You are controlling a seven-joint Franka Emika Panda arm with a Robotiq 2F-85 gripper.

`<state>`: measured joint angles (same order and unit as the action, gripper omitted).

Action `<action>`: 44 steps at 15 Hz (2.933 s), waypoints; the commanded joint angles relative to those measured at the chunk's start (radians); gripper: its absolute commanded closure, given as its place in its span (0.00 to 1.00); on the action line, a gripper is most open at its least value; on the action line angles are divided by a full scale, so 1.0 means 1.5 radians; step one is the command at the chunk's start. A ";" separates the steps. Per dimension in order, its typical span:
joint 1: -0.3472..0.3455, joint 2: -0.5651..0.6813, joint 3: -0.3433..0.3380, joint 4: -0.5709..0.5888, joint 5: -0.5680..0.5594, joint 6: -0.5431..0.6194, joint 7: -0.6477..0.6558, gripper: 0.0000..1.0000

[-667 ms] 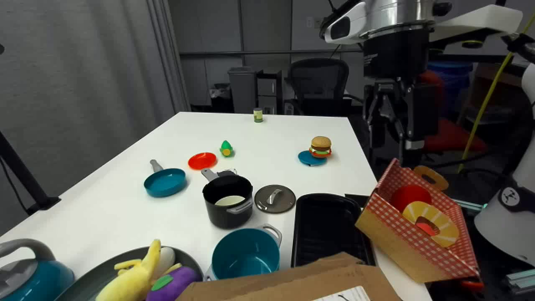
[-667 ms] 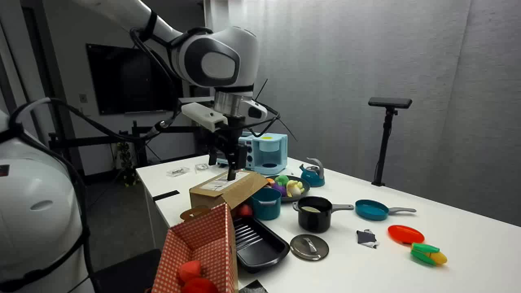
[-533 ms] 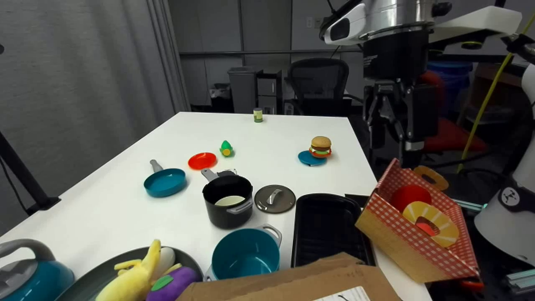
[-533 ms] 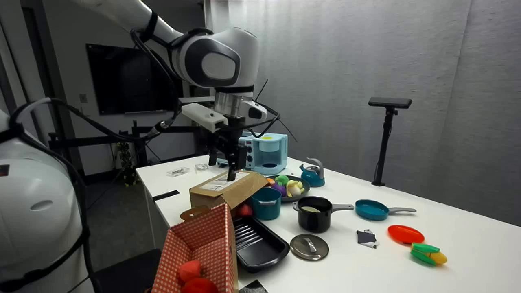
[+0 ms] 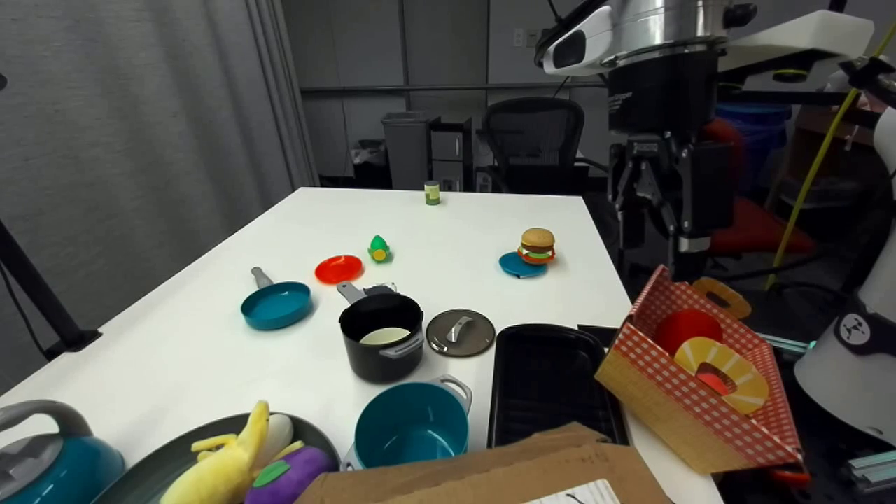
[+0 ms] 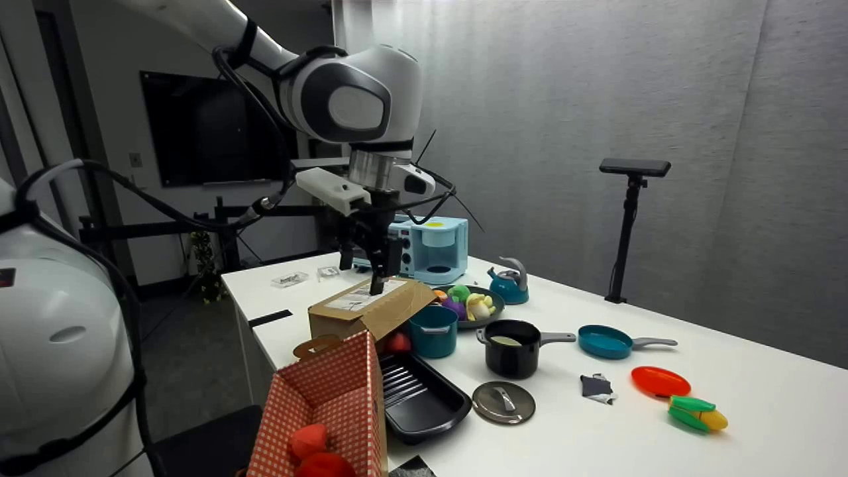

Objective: Cover the silver pot with the black lid

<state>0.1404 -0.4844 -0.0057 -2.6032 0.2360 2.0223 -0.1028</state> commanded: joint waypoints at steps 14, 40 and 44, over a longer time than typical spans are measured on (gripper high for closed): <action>-0.008 0.000 0.007 0.001 0.003 -0.002 -0.003 0.00; -0.064 0.183 -0.026 0.120 -0.123 0.065 -0.113 0.00; -0.069 0.247 -0.027 0.162 -0.153 0.084 -0.168 0.00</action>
<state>0.0484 -0.1959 -0.0464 -2.4231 0.0457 2.1262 -0.2907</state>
